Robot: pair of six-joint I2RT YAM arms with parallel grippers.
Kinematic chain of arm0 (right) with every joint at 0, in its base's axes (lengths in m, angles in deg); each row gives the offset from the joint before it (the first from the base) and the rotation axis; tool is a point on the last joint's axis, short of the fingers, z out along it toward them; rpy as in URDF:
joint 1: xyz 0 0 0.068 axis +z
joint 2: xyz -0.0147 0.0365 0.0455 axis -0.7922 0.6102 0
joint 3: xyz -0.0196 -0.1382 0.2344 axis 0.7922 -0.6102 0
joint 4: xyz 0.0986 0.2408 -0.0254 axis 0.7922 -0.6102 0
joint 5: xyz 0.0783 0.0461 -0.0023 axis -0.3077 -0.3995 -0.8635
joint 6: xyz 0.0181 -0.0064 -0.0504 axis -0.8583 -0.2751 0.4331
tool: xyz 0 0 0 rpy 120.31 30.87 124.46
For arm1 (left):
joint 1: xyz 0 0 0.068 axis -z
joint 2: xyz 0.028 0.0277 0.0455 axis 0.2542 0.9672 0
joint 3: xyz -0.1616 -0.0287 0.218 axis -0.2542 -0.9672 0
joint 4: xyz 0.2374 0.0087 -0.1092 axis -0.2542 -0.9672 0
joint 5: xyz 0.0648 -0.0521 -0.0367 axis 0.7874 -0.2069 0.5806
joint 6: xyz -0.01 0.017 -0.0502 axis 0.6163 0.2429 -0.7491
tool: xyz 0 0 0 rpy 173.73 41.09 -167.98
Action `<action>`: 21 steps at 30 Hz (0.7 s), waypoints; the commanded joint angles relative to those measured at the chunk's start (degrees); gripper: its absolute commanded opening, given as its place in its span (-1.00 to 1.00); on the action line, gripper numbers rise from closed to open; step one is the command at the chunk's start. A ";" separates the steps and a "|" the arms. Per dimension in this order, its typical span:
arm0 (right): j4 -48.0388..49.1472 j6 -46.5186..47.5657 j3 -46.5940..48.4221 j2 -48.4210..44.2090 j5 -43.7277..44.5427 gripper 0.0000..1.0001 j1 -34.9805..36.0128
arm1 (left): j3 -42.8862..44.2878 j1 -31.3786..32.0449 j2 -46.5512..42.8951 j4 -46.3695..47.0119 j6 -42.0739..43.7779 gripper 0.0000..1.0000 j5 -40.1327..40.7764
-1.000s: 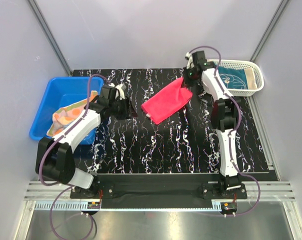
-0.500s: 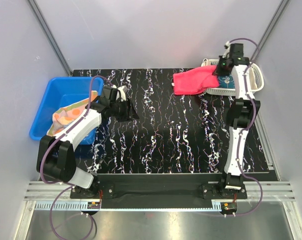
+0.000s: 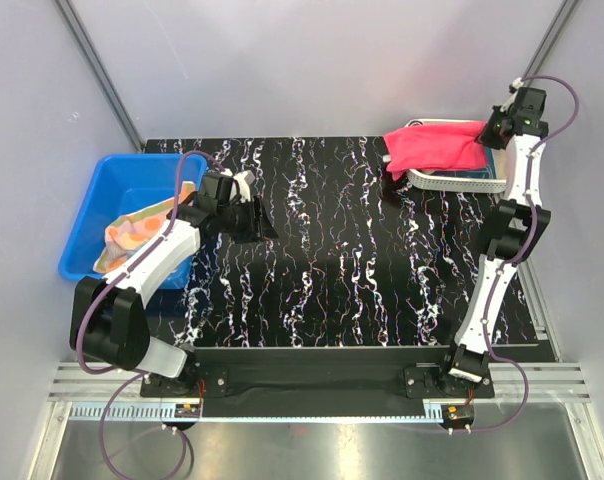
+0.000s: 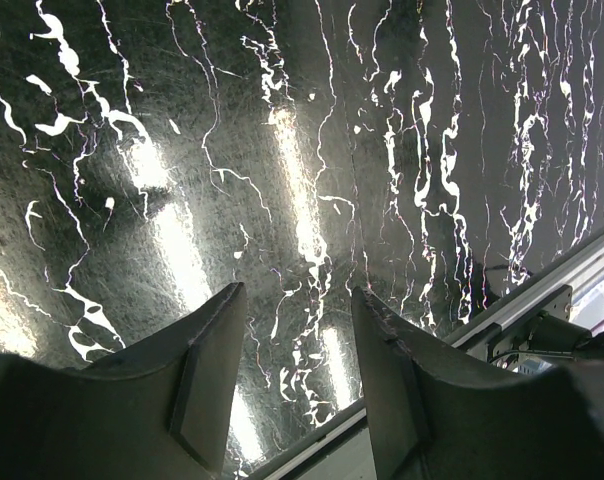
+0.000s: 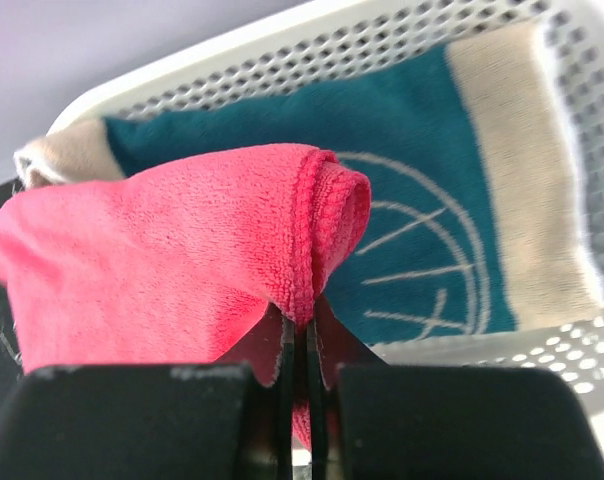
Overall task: Fold and stack the towels
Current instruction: Neatly place the folded towel into the bin
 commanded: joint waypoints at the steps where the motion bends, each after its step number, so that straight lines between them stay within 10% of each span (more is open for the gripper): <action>1: 6.08 1.19 3.83 -2.31 2.39 -1.00 -1.88 | 2.16 0.05 -2.23 0.57 0.95 0.03 -1.72; 12: 13.11 4.27 6.47 4.90 5.21 -0.99 -3.55 | 3.48 0.04 -1.53 -0.92 1.57 0.05 0.39; 16: 18.03 4.53 3.40 5.43 2.84 -0.20 -3.64 | 4.18 0.05 -0.04 -1.45 1.83 0.06 1.35; 21: 20.05 3.48 3.40 5.35 8.27 0.20 -3.64 | 4.18 0.05 0.84 -1.54 1.66 0.07 2.41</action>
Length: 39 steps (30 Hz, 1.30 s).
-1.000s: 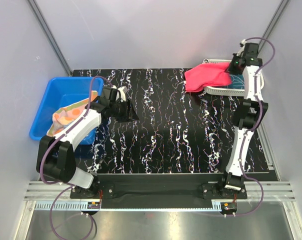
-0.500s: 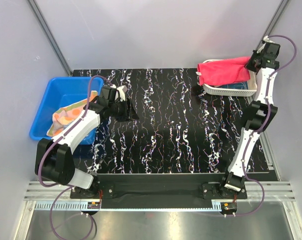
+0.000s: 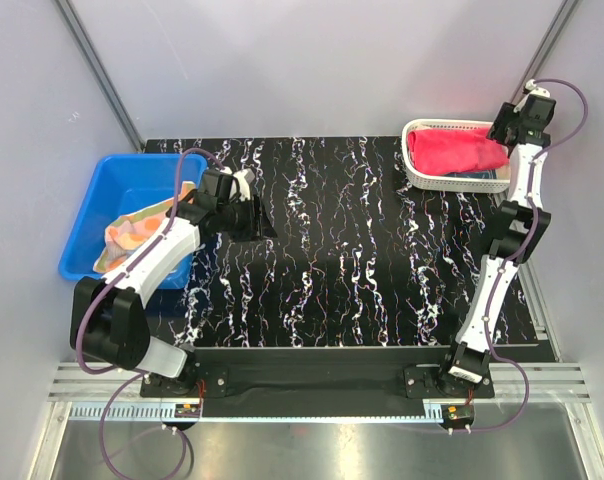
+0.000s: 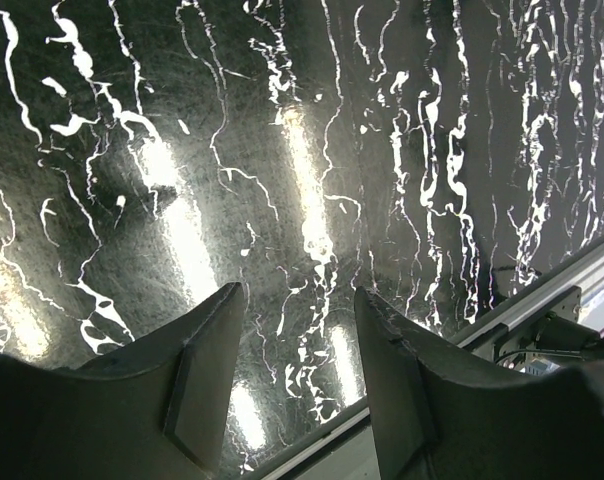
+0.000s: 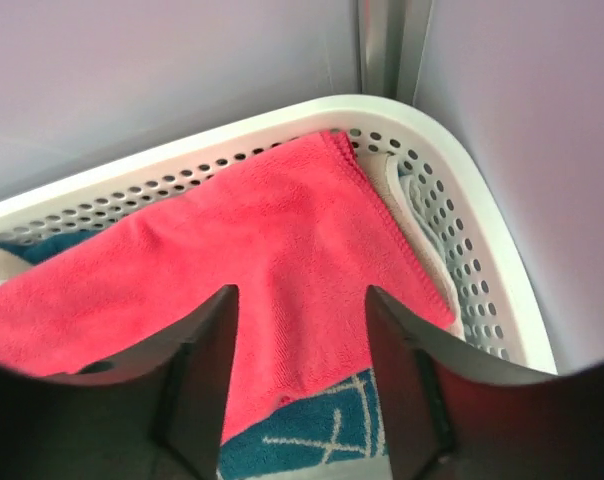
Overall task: Fold and stack the towels
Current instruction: Neatly place the folded towel into the bin
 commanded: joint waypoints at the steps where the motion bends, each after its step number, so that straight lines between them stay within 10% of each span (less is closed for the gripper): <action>1: 6.16 -0.35 -0.19 -1.80 4.56 0.24 -0.25 | 2.74 0.04 0.71 0.41 0.74 0.07 1.71; 7: 7.13 -2.81 -5.64 -7.24 4.57 0.48 0.27 | 4.41 0.04 -0.60 -1.71 1.71 0.08 3.47; 10: 4.94 -2.64 -8.54 -11.72 3.60 0.99 2.11 | 6.42 -0.04 -1.48 -2.32 1.53 0.08 5.74; 25: 5.89 -17.39 -53.43 -55.31 -3.85 0.99 35.85 | 16.63 -14.09 -8.25 -9.00 3.11 0.21 35.10; 32: 11.89 -21.54 -68.83 -62.62 -14.86 0.99 37.19 | 14.95 -34.38 1.40 -11.02 2.06 0.21 24.49; 39: 16.53 -21.97 -74.46 -63.95 -20.13 1.00 37.28 | 17.23 -36.25 13.69 -12.42 4.87 0.18 24.29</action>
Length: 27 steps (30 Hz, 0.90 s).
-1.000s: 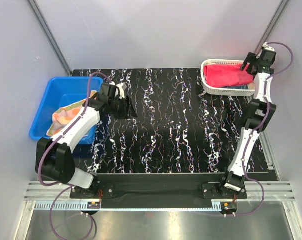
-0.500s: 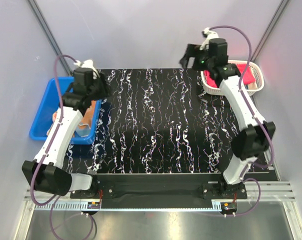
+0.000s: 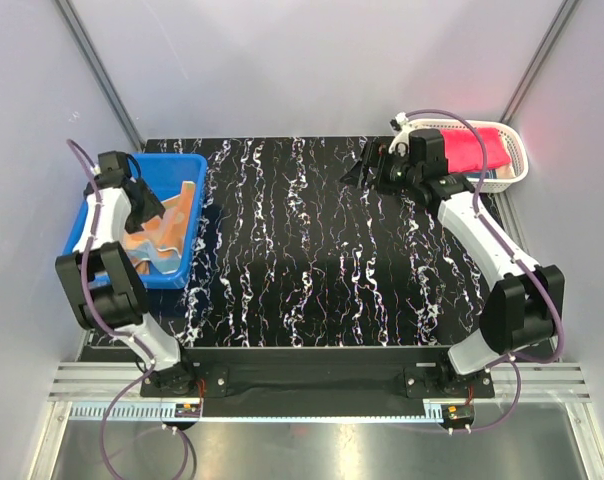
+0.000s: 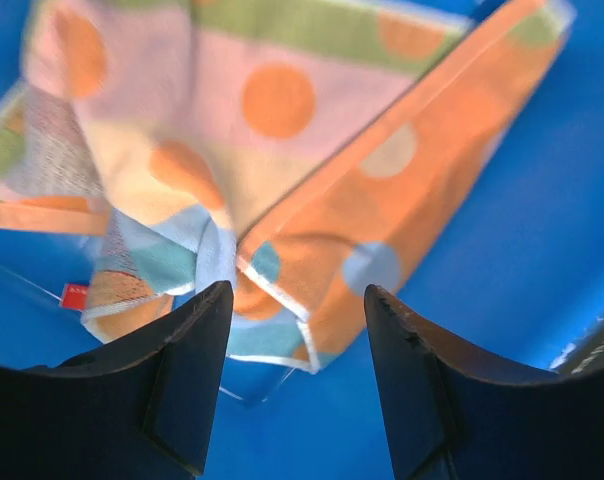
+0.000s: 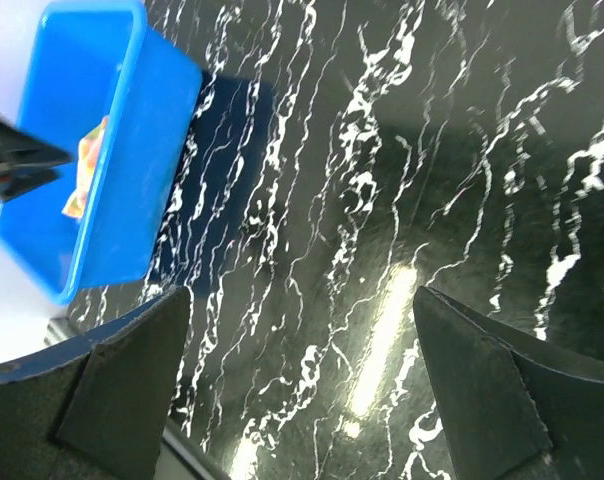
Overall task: Fold and stack the towels
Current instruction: Neatly place the folded towel into the bin, then grab crumpled towel
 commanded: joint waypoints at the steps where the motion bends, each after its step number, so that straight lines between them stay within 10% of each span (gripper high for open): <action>1: 6.28 -2.06 -0.87 -0.78 -5.00 0.99 0.23 | 2.44 0.20 3.77 -1.52 2.18 0.18 -1.08; 13: 3.29 1.36 1.68 1.08 -3.26 0.99 0.14 | 5.61 0.20 18.19 -3.64 2.71 0.01 6.93; 20: 5.05 -1.88 -1.03 -2.26 -0.88 1.00 -1.87 | 8.15 0.11 21.28 -4.95 4.99 -1.00 1.74; 27: 3.74 -5.05 -1.14 -6.83 -1.67 0.99 -3.46 | 20.87 1.87 6.09 -10.13 3.07 -1.00 -2.91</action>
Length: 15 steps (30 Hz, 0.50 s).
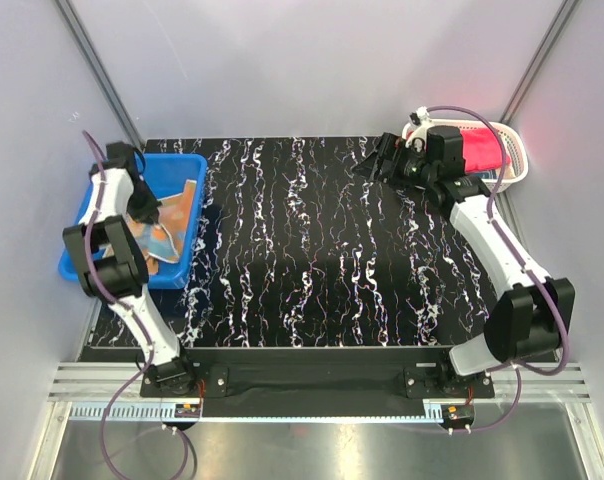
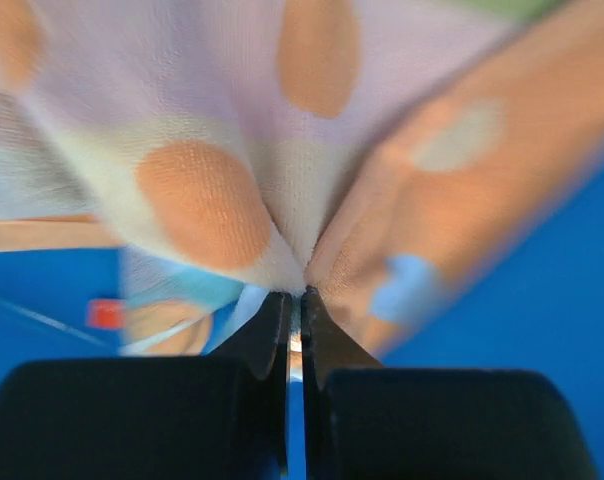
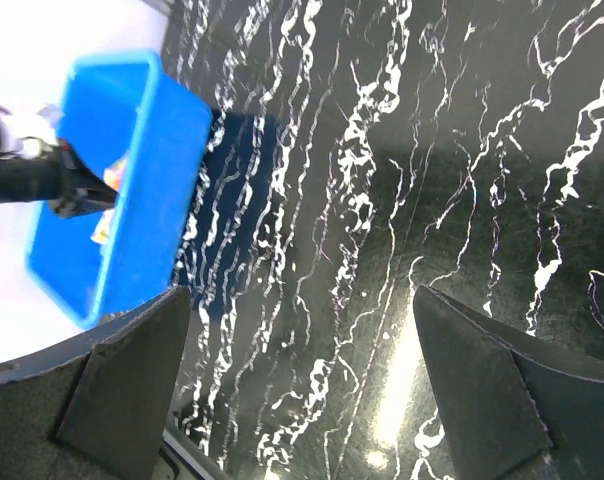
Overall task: Fold and stack the towels
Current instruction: Grab crumpled towel
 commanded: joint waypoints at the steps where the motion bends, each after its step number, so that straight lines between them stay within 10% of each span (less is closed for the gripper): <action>1: 1.05 -2.32 0.83 -5.11 -0.12 0.99 -0.27 | 10.86 1.70 -13.71 -0.87 -0.50 -1.00 -5.07; 8: -2.38 -0.92 0.13 -10.38 3.31 0.99 -0.18 | 20.99 13.38 -23.02 -7.91 0.12 -1.00 -7.11; 15: -4.58 -0.48 -1.62 -13.20 7.43 0.99 -0.18 | 8.12 31.39 -34.98 5.96 -6.36 -1.00 -24.81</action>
